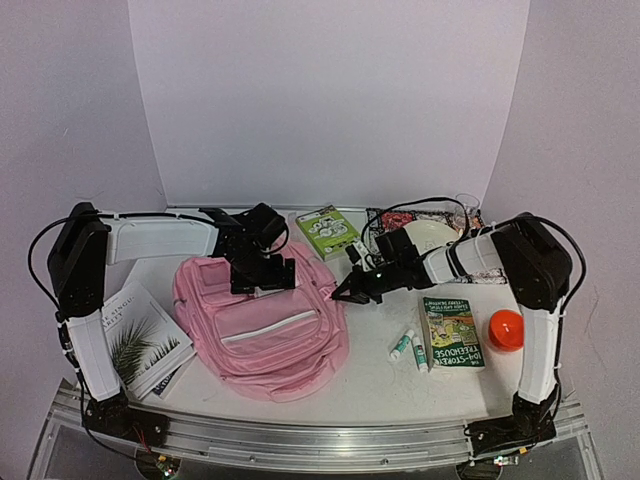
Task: Pack the student bag
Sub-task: Adjust the student bag at the center of the board, then grab the second largest pocket of the student bag.
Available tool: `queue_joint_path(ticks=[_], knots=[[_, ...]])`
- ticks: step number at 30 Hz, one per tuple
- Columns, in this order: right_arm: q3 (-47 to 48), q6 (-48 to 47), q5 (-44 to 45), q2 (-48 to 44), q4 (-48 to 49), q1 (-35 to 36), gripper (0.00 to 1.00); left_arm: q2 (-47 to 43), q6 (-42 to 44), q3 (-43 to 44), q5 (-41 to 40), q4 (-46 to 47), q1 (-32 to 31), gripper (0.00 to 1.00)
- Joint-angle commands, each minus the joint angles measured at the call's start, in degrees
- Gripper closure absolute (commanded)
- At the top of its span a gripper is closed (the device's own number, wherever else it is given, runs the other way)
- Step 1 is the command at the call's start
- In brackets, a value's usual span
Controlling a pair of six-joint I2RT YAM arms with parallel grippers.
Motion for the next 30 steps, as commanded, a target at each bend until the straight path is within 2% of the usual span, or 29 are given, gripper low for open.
queue_joint_path(ticks=[1, 7, 14, 19, 22, 30], knots=[[-6.35, 0.46, 3.57, -8.12, 3.66, 0.98, 1.0, -0.15, -0.61, 3.87, 0.55, 0.52, 0.92, 0.0], [-13.05, 1.37, 8.15, -14.56, 7.39, 1.14, 1.0, 0.95, -1.24, 3.48, 1.13, 0.59, 1.84, 0.0], [-15.9, 1.09, 7.54, -14.47, 7.4, 1.34, 1.0, 6.62, 1.66, 7.77, 1.46, 0.61, 3.46, 0.0], [-12.66, 0.83, 9.5, -15.64, 3.6, 1.34, 0.84, 7.85, 2.53, 7.72, 1.99, 0.61, 3.46, 0.01], [-8.51, 0.34, 12.37, -15.31, -0.8, 1.37, 0.66, 7.8, 2.9, 6.96, 2.17, 0.69, 3.42, 0.01], [2.04, 3.36, 11.32, -8.35, -4.58, 1.43, 0.63, 7.57, 3.94, 6.13, 2.76, 0.78, 3.37, 0.0]])
